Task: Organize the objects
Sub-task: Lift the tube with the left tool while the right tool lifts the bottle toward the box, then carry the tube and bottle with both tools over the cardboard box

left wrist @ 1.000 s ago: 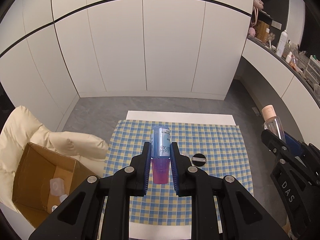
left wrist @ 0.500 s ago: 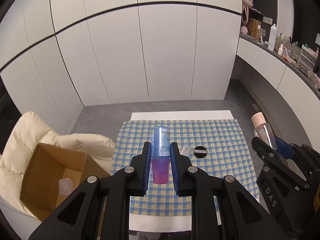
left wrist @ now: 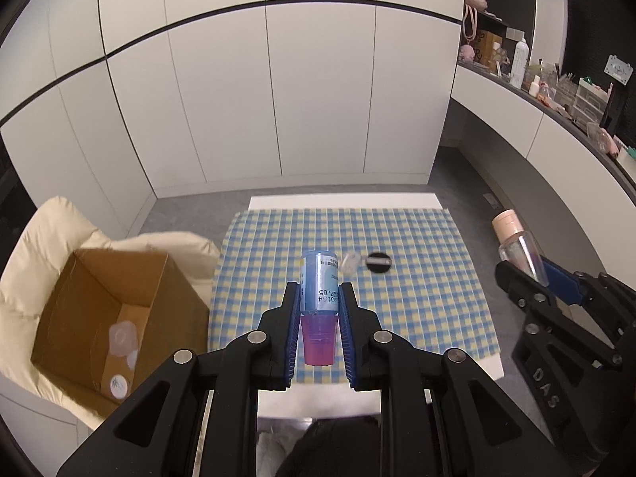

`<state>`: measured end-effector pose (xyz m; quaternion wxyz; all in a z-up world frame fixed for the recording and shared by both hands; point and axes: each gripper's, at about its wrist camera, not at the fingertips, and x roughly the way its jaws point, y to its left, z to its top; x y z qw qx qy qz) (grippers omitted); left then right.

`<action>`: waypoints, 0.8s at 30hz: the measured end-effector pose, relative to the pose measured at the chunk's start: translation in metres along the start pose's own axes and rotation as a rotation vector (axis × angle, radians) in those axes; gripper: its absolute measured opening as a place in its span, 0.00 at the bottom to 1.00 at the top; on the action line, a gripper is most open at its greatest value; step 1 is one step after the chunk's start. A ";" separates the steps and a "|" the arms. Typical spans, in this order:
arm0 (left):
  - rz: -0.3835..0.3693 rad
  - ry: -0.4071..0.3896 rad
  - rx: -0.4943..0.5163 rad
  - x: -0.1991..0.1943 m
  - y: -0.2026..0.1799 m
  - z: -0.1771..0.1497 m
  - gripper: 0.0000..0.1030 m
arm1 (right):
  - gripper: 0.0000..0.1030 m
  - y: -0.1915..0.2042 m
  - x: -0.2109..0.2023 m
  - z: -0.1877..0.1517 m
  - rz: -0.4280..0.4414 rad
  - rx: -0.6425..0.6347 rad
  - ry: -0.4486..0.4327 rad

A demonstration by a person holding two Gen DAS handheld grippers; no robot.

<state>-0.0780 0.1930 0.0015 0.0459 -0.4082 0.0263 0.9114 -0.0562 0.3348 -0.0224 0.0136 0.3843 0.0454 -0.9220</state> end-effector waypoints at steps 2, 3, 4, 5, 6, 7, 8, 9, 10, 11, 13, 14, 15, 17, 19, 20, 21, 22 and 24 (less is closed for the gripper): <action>0.001 0.007 -0.005 -0.003 0.002 -0.009 0.18 | 0.28 0.000 -0.007 -0.011 0.008 0.002 0.004; 0.001 0.011 -0.009 -0.006 0.004 -0.015 0.18 | 0.28 0.000 -0.010 -0.017 0.014 0.003 0.008; -0.002 0.014 -0.011 -0.007 0.006 -0.018 0.18 | 0.28 0.001 -0.013 -0.023 0.020 0.002 0.012; -0.007 0.016 -0.010 -0.009 0.006 -0.022 0.18 | 0.28 0.001 -0.015 -0.028 0.023 0.000 0.016; -0.011 0.015 -0.009 -0.012 0.007 -0.027 0.18 | 0.28 0.002 -0.018 -0.034 0.025 -0.002 0.021; -0.011 0.014 -0.007 -0.014 0.008 -0.031 0.18 | 0.28 0.002 -0.020 -0.039 0.032 -0.002 0.026; -0.010 0.014 -0.005 -0.016 0.009 -0.035 0.18 | 0.28 0.002 -0.022 -0.044 0.039 -0.002 0.031; -0.009 0.014 -0.004 -0.019 0.010 -0.041 0.18 | 0.28 0.003 -0.024 -0.050 0.047 -0.002 0.036; -0.009 0.019 -0.003 -0.020 0.011 -0.047 0.18 | 0.28 0.003 -0.026 -0.055 0.052 -0.002 0.040; -0.013 0.025 -0.002 -0.021 0.012 -0.050 0.18 | 0.28 0.004 -0.028 -0.060 0.056 -0.001 0.042; -0.021 0.037 -0.008 -0.022 0.014 -0.060 0.18 | 0.28 0.003 -0.032 -0.070 0.064 0.004 0.049; -0.017 0.042 -0.007 -0.023 0.015 -0.067 0.18 | 0.28 0.002 -0.034 -0.075 0.065 0.007 0.052; -0.016 0.045 -0.005 -0.023 0.017 -0.071 0.18 | 0.28 0.002 -0.035 -0.079 0.065 0.009 0.056; -0.016 0.056 -0.001 -0.025 0.019 -0.082 0.18 | 0.28 0.001 -0.037 -0.088 0.064 0.012 0.063; -0.023 0.066 0.000 -0.027 0.020 -0.090 0.18 | 0.28 0.002 -0.038 -0.094 0.065 0.017 0.073; -0.023 0.074 0.003 -0.028 0.021 -0.095 0.18 | 0.28 0.001 -0.039 -0.098 0.065 0.019 0.076; -0.022 0.076 0.005 -0.029 0.021 -0.098 0.18 | 0.28 -0.001 -0.039 -0.100 0.065 0.023 0.078; -0.020 0.078 0.006 -0.031 0.021 -0.101 0.18 | 0.28 -0.002 -0.040 -0.104 0.065 0.026 0.081; -0.013 0.077 0.007 -0.034 0.023 -0.106 0.18 | 0.28 -0.003 -0.044 -0.112 0.066 0.029 0.086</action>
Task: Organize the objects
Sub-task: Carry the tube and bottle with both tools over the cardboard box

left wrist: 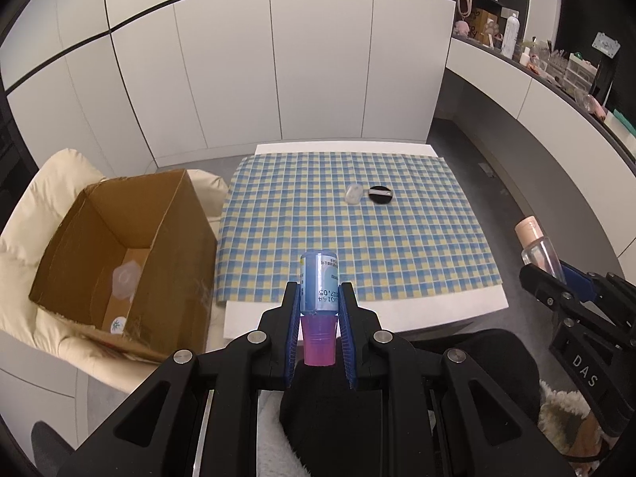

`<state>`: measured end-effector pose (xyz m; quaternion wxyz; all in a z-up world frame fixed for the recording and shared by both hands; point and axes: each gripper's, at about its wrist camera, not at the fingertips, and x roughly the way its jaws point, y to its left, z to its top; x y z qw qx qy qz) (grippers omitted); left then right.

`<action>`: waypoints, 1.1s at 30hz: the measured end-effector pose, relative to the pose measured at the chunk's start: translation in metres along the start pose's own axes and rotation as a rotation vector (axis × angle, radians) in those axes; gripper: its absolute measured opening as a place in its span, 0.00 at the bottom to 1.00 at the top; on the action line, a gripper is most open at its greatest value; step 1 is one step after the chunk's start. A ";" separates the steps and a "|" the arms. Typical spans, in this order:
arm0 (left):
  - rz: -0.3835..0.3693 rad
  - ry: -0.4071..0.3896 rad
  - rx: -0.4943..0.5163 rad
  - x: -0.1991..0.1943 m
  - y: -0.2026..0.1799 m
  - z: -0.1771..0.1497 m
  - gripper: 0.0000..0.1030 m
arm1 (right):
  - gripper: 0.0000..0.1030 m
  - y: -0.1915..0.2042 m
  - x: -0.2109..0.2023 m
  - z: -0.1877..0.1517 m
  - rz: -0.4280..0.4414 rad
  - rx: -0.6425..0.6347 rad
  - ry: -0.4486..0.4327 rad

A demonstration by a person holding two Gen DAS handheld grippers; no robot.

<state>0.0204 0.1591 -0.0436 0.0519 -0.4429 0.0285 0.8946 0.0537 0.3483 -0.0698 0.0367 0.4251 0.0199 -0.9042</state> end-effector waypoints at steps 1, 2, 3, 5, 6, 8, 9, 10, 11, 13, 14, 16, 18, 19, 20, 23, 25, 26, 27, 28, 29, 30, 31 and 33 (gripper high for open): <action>0.004 0.000 -0.001 -0.001 0.001 -0.002 0.18 | 0.28 0.001 -0.001 -0.003 -0.002 -0.001 0.002; 0.003 -0.001 -0.002 -0.003 0.001 -0.005 0.18 | 0.28 0.000 -0.002 -0.007 -0.004 -0.002 0.005; 0.001 0.000 -0.001 -0.004 0.002 -0.007 0.18 | 0.28 0.000 -0.002 -0.009 -0.004 -0.003 0.009; 0.003 0.004 0.012 -0.006 -0.001 -0.012 0.18 | 0.28 -0.002 -0.005 -0.015 -0.004 -0.003 0.016; 0.005 0.005 0.016 -0.008 -0.001 -0.014 0.18 | 0.28 -0.003 -0.006 -0.018 -0.005 -0.002 0.018; 0.001 0.010 0.022 -0.009 -0.003 -0.018 0.18 | 0.28 -0.006 -0.009 -0.022 -0.008 0.002 0.022; -0.005 0.014 0.024 -0.010 -0.004 -0.020 0.18 | 0.28 -0.006 -0.010 -0.023 -0.010 0.003 0.023; -0.009 0.017 0.026 -0.011 -0.005 -0.022 0.18 | 0.28 -0.007 -0.012 -0.026 -0.012 0.004 0.022; -0.012 0.016 0.025 -0.012 -0.005 -0.023 0.18 | 0.28 -0.007 -0.013 -0.027 -0.013 0.005 0.022; -0.021 0.011 0.001 -0.016 -0.005 -0.027 0.18 | 0.28 -0.008 -0.017 -0.031 -0.009 0.010 0.020; -0.027 0.011 0.001 -0.017 -0.007 -0.029 0.18 | 0.28 -0.008 -0.018 -0.032 -0.004 0.009 0.021; -0.023 0.009 0.002 -0.020 -0.009 -0.033 0.18 | 0.28 -0.007 -0.022 -0.035 -0.003 0.005 0.017; -0.027 0.013 0.001 -0.022 -0.010 -0.036 0.18 | 0.28 -0.005 -0.026 -0.037 0.002 -0.005 0.013; -0.027 0.014 -0.001 -0.023 -0.009 -0.036 0.18 | 0.28 -0.005 -0.029 -0.039 0.002 -0.010 0.008; -0.026 0.014 -0.003 -0.024 -0.009 -0.037 0.18 | 0.28 -0.004 -0.031 -0.040 0.001 -0.012 0.005; -0.020 0.009 -0.007 -0.029 -0.008 -0.039 0.18 | 0.28 -0.005 -0.037 -0.041 -0.006 -0.014 -0.005; -0.017 0.006 -0.010 -0.032 -0.008 -0.039 0.18 | 0.28 -0.007 -0.040 -0.042 -0.012 -0.011 -0.007; -0.018 0.006 -0.008 -0.033 -0.008 -0.040 0.18 | 0.28 -0.008 -0.040 -0.042 -0.015 -0.009 -0.006; -0.017 0.004 -0.006 -0.034 -0.008 -0.040 0.18 | 0.28 -0.009 -0.041 -0.042 -0.017 -0.006 -0.007; -0.015 -0.001 -0.004 -0.035 -0.008 -0.040 0.18 | 0.28 -0.010 -0.041 -0.042 -0.017 -0.005 -0.007; -0.011 -0.005 0.000 -0.036 -0.008 -0.040 0.18 | 0.28 -0.009 -0.041 -0.042 -0.019 -0.004 -0.008; -0.004 -0.008 0.003 -0.036 -0.008 -0.039 0.18 | 0.28 -0.009 -0.041 -0.042 -0.019 -0.004 -0.009; -0.001 -0.009 0.003 -0.035 -0.008 -0.039 0.18 | 0.28 -0.009 -0.041 -0.042 -0.017 -0.004 -0.009; -0.002 0.001 0.000 -0.031 -0.006 -0.039 0.18 | 0.28 -0.009 -0.039 -0.042 -0.014 -0.007 -0.003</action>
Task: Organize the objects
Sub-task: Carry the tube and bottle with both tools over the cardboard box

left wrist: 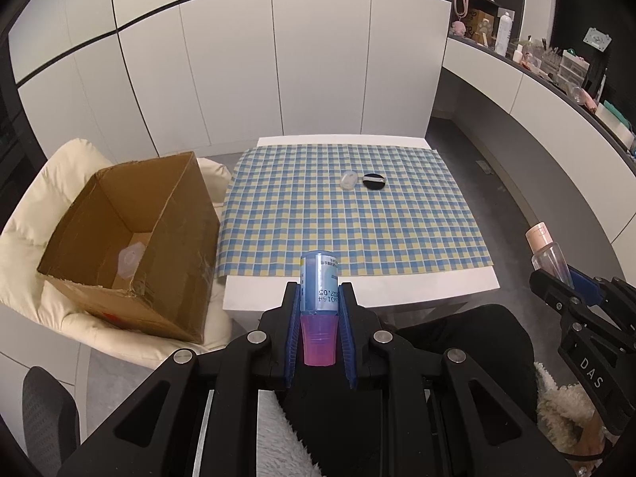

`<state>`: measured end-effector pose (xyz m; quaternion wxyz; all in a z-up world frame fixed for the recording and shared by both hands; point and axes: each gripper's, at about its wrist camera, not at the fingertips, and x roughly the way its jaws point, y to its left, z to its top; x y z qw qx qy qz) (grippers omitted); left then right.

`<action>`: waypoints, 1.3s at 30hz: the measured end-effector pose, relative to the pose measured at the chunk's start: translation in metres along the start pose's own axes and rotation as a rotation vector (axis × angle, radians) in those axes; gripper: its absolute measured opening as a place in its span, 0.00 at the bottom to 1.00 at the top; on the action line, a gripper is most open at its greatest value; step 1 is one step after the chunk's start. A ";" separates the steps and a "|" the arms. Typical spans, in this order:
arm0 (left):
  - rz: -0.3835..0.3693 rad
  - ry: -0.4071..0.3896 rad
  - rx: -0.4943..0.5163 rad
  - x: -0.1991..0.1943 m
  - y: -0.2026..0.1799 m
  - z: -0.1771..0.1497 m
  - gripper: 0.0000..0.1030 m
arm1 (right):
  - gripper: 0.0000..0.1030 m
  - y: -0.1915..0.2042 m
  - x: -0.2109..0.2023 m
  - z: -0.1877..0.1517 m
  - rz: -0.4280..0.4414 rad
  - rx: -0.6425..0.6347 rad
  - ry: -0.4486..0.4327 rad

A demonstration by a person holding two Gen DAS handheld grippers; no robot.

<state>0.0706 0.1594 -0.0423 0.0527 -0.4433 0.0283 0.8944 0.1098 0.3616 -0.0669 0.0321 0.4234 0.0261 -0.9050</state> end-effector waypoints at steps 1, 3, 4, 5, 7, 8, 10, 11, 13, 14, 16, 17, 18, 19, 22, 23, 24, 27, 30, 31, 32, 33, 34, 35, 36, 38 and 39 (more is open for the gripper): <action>0.001 0.003 -0.002 0.002 0.001 0.000 0.18 | 0.28 0.000 0.002 0.000 0.001 -0.002 0.003; 0.002 0.013 -0.007 0.006 0.003 -0.001 0.18 | 0.28 0.002 0.005 0.001 0.001 -0.006 0.011; 0.004 0.016 -0.013 0.009 0.005 -0.001 0.18 | 0.28 0.002 0.008 0.002 0.000 -0.009 0.014; 0.006 0.019 -0.018 0.010 0.007 -0.001 0.18 | 0.28 0.003 0.010 0.002 -0.001 -0.012 0.017; 0.010 0.030 -0.036 0.015 0.013 -0.002 0.18 | 0.28 0.006 0.015 0.004 -0.004 -0.019 0.025; 0.011 0.034 -0.041 0.017 0.015 -0.002 0.18 | 0.28 0.008 0.018 0.004 -0.001 -0.023 0.030; 0.016 0.043 -0.055 0.021 0.021 -0.003 0.18 | 0.28 0.012 0.024 0.006 0.006 -0.035 0.040; 0.021 0.047 -0.064 0.022 0.024 -0.003 0.18 | 0.28 0.015 0.026 0.006 0.012 -0.042 0.044; 0.027 0.050 -0.077 0.023 0.030 -0.005 0.18 | 0.28 0.022 0.030 0.008 0.023 -0.061 0.049; 0.033 0.052 -0.082 0.024 0.033 -0.006 0.18 | 0.28 0.026 0.032 0.008 0.028 -0.071 0.051; 0.043 0.055 -0.099 0.024 0.042 -0.008 0.18 | 0.28 0.034 0.035 0.010 0.042 -0.089 0.054; 0.047 0.056 -0.105 0.024 0.045 -0.009 0.18 | 0.28 0.039 0.037 0.011 0.049 -0.100 0.056; 0.054 0.058 -0.114 0.024 0.049 -0.010 0.18 | 0.28 0.042 0.038 0.011 0.055 -0.107 0.057; 0.059 0.060 -0.122 0.024 0.052 -0.011 0.18 | 0.28 0.047 0.039 0.011 0.063 -0.115 0.058; 0.075 0.062 -0.149 0.022 0.064 -0.015 0.18 | 0.28 0.060 0.043 0.013 0.081 -0.141 0.060; 0.084 0.061 -0.159 0.021 0.069 -0.016 0.18 | 0.28 0.064 0.043 0.013 0.086 -0.148 0.059; 0.088 0.060 -0.165 0.020 0.073 -0.017 0.18 | 0.28 0.068 0.044 0.013 0.090 -0.155 0.058; 0.106 0.058 -0.187 0.016 0.085 -0.022 0.18 | 0.28 0.080 0.045 0.014 0.111 -0.179 0.057; 0.127 0.055 -0.214 0.011 0.097 -0.028 0.18 | 0.28 0.095 0.045 0.015 0.132 -0.212 0.053; 0.131 0.054 -0.220 0.009 0.101 -0.028 0.18 | 0.28 0.100 0.045 0.015 0.140 -0.224 0.052; 0.137 0.052 -0.229 0.007 0.105 -0.031 0.18 | 0.28 0.105 0.044 0.016 0.147 -0.237 0.050; 0.143 0.052 -0.239 0.005 0.109 -0.032 0.18 | 0.28 0.110 0.044 0.016 0.154 -0.249 0.049; 0.147 0.051 -0.247 0.004 0.113 -0.034 0.18 | 0.28 0.115 0.044 0.016 0.160 -0.262 0.048; 0.150 0.051 -0.256 0.002 0.116 -0.035 0.18 | 0.28 0.121 0.043 0.017 0.166 -0.275 0.048; 0.155 0.051 -0.270 0.001 0.122 -0.037 0.18 | 0.28 0.127 0.043 0.017 0.172 -0.291 0.049; 0.160 0.053 -0.289 -0.001 0.128 -0.040 0.18 | 0.28 0.138 0.044 0.017 0.182 -0.315 0.052; 0.163 0.055 -0.302 -0.002 0.133 -0.041 0.18 | 0.28 0.142 0.044 0.018 0.189 -0.322 0.054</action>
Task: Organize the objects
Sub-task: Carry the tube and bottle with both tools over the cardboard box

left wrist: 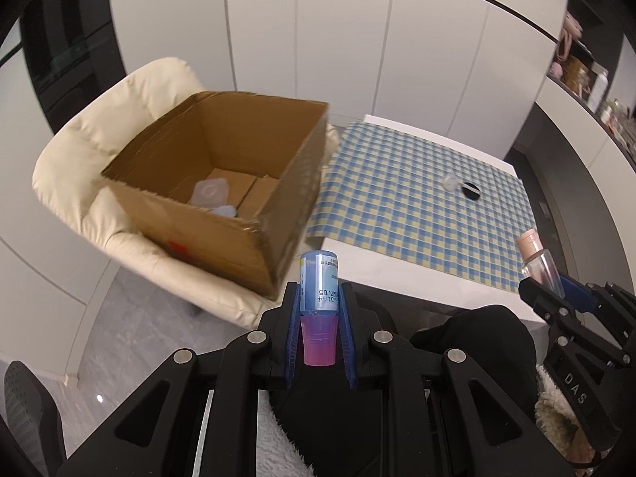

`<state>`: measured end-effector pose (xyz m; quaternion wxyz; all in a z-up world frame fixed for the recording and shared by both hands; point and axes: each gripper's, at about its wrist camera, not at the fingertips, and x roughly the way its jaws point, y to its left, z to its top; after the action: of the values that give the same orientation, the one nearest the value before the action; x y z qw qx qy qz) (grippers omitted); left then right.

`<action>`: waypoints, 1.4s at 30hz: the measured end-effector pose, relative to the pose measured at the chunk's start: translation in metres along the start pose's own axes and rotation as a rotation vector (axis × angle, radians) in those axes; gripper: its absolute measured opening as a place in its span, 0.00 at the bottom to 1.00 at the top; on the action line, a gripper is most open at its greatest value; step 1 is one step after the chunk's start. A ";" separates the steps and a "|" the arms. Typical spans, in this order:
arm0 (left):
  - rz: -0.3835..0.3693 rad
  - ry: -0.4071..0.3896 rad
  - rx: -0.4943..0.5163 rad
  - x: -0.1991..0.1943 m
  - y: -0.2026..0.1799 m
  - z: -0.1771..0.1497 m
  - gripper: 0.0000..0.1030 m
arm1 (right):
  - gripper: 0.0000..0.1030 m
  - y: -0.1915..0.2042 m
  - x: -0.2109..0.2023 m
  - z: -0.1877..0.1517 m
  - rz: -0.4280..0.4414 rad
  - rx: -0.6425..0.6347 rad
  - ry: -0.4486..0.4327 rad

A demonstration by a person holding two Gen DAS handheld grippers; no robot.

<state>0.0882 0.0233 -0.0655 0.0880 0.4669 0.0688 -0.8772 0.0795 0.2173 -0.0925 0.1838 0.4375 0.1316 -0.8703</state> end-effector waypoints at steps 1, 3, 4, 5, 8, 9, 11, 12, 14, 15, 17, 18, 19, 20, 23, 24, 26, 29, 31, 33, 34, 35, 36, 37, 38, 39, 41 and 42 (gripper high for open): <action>0.005 0.002 -0.009 0.000 0.004 0.000 0.18 | 0.28 0.005 0.001 0.002 0.009 -0.009 0.001; 0.020 0.004 -0.023 0.000 0.013 -0.001 0.18 | 0.28 0.016 0.003 0.004 0.027 -0.032 0.001; 0.029 0.005 -0.026 -0.001 0.016 -0.001 0.18 | 0.28 0.020 0.004 0.005 0.035 -0.040 0.000; 0.040 0.005 -0.031 -0.001 0.021 -0.002 0.18 | 0.28 0.025 0.005 0.006 0.045 -0.049 -0.001; 0.062 0.002 -0.058 -0.003 0.034 -0.003 0.18 | 0.28 0.041 0.006 0.009 0.069 -0.084 -0.005; 0.072 0.001 -0.068 -0.005 0.039 -0.003 0.18 | 0.28 0.046 0.006 0.010 0.077 -0.097 -0.007; 0.090 -0.004 -0.090 -0.007 0.048 -0.005 0.18 | 0.28 0.056 0.007 0.012 0.092 -0.125 -0.008; 0.098 -0.006 -0.101 -0.008 0.053 -0.005 0.18 | 0.28 0.061 0.007 0.013 0.100 -0.139 -0.008; 0.112 -0.004 -0.116 -0.010 0.059 -0.007 0.18 | 0.28 0.070 0.008 0.014 0.111 -0.159 -0.010; 0.118 -0.003 -0.124 -0.010 0.062 -0.008 0.18 | 0.28 0.074 0.008 0.014 0.117 -0.166 -0.011; 0.129 0.000 -0.135 -0.011 0.067 -0.009 0.18 | 0.28 0.080 0.010 0.016 0.129 -0.181 -0.011; 0.134 0.001 -0.140 -0.011 0.069 -0.010 0.18 | 0.28 0.083 0.011 0.016 0.134 -0.186 -0.011; 0.139 0.002 -0.142 -0.010 0.071 -0.010 0.18 | 0.28 0.085 0.012 0.016 0.139 -0.191 -0.009; 0.145 0.003 -0.144 -0.010 0.072 -0.010 0.18 | 0.28 0.087 0.013 0.017 0.143 -0.195 -0.008; 0.155 0.009 -0.150 -0.006 0.076 -0.008 0.18 | 0.28 0.089 0.016 0.016 0.150 -0.202 -0.003; 0.155 0.012 -0.154 -0.005 0.077 -0.008 0.18 | 0.28 0.088 0.017 0.016 0.151 -0.202 -0.002; 0.156 0.015 -0.158 -0.002 0.079 -0.007 0.18 | 0.28 0.087 0.018 0.016 0.160 -0.200 0.004; 0.154 0.014 -0.158 0.000 0.079 -0.004 0.18 | 0.28 0.084 0.019 0.018 0.164 -0.197 0.003; 0.151 0.010 -0.154 0.001 0.077 -0.001 0.18 | 0.28 0.084 0.021 0.020 0.158 -0.199 0.003; 0.147 0.002 -0.147 0.002 0.075 0.003 0.18 | 0.28 0.084 0.024 0.022 0.162 -0.199 0.005; 0.144 -0.002 -0.145 0.002 0.074 0.005 0.18 | 0.28 0.086 0.024 0.023 0.163 -0.201 0.004; 0.142 -0.004 -0.144 0.003 0.074 0.007 0.18 | 0.28 0.086 0.025 0.024 0.164 -0.204 0.003; 0.140 -0.007 -0.143 0.004 0.074 0.010 0.18 | 0.28 0.087 0.026 0.026 0.165 -0.206 0.002; 0.138 -0.009 -0.144 0.005 0.074 0.013 0.18 | 0.28 0.088 0.027 0.028 0.166 -0.209 -0.001; 0.134 -0.010 -0.145 0.005 0.074 0.015 0.18 | 0.28 0.089 0.027 0.029 0.166 -0.211 -0.004; 0.127 -0.011 -0.148 0.006 0.074 0.018 0.18 | 0.28 0.091 0.028 0.032 0.165 -0.215 -0.007; 0.120 -0.013 -0.153 0.007 0.074 0.022 0.18 | 0.28 0.093 0.030 0.037 0.162 -0.219 -0.012; 0.119 -0.016 -0.153 0.009 0.075 0.025 0.18 | 0.28 0.094 0.031 0.040 0.162 -0.220 -0.014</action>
<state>0.0794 -0.0553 -0.0617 0.1761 0.4551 0.1070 -0.8663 0.0744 0.1108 -0.1006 0.3013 0.4180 0.1890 -0.8360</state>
